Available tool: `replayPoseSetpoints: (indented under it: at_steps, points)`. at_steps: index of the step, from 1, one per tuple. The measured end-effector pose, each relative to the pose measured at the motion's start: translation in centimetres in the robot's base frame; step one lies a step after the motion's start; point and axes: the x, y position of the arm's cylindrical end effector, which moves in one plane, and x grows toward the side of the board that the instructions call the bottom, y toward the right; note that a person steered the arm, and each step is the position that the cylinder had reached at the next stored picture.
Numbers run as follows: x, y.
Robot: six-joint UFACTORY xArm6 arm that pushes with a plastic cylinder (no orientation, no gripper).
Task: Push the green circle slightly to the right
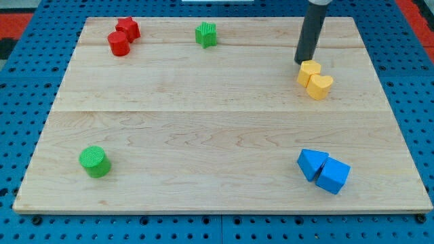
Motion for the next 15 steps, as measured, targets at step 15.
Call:
replayPoseSetpoints:
  at_steps: [15]
  points:
    - [3.4,-11.5]
